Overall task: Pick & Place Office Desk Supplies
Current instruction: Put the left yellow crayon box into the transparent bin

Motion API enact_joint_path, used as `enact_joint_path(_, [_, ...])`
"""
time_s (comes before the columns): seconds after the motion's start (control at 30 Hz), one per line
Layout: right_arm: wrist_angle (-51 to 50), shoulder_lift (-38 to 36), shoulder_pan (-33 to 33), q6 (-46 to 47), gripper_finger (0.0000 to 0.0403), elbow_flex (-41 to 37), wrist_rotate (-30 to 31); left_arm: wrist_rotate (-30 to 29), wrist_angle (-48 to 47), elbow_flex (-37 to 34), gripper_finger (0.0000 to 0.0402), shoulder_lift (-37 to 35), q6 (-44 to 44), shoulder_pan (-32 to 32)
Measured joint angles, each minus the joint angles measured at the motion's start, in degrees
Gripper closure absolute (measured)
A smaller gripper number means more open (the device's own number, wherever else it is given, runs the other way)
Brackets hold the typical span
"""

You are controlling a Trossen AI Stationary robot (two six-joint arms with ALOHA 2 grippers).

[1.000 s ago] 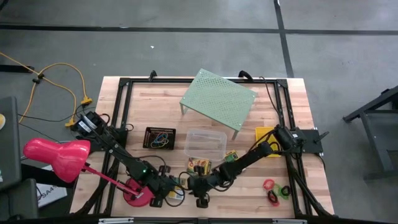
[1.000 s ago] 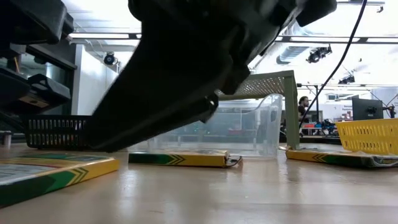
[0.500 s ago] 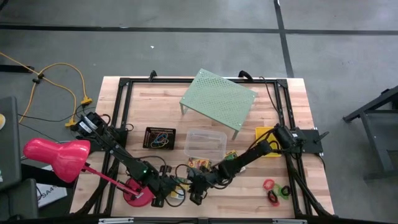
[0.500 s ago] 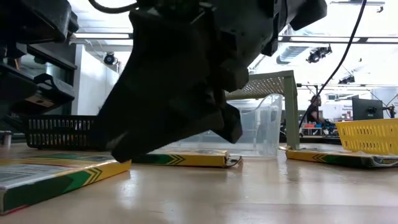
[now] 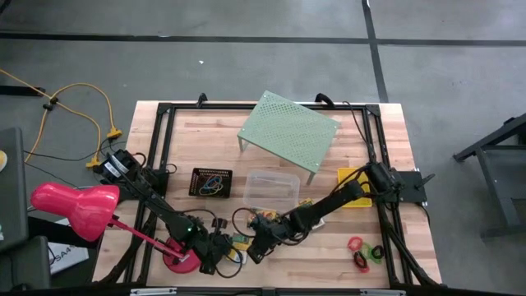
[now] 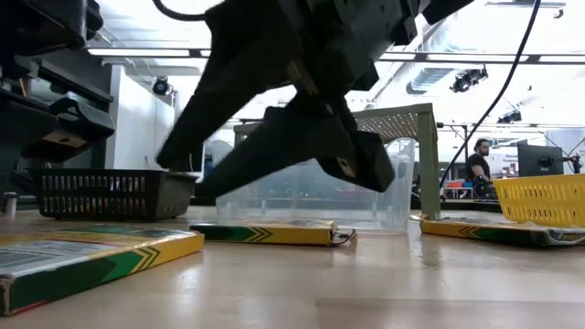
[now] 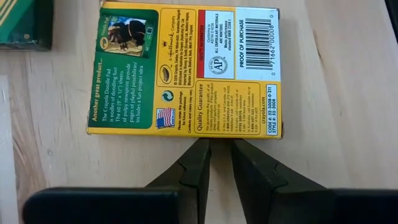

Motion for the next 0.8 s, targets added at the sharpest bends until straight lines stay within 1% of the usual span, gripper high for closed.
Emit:
enact_joint_path(0.1, [-3.0,0.0,-0.1,2.8,0.0309,0.0,0.0,0.0,0.0,0.0,0.0338,0.0,0.0,-0.4])
enact_joint_path(0.17, [-4.3,0.0,-0.3,3.1,0.0309,0.0,0.0,0.0,0.0,0.0,0.0338,0.0,0.0,-0.4])
enact_joint_path(0.23, [-3.9,0.0,-0.5,3.2,0.0309,0.0,-0.1,0.1,0.0,0.0,0.0338,0.0,0.4,-0.4])
enact_joint_path(0.37, [-3.5,0.0,-0.9,4.1,0.0306,0.0,-2.5,0.2,0.0,0.0,0.0338,0.0,0.5,-0.4])
enact_joint_path(0.47, [-3.5,0.0,-1.3,4.1,0.0292,0.0,-2.7,0.4,0.0,0.0,0.0338,0.0,0.5,-0.4])
enact_joint_path(0.7, [-3.1,0.0,-2.1,5.9,0.0239,0.0,-2.5,0.5,0.0,0.0,0.0338,0.0,0.5,-0.4])
enact_joint_path(0.8, [-3.1,0.0,-2.0,7.5,0.0228,0.0,-0.9,0.5,0.1,0.0,0.0338,0.0,0.5,-0.4])
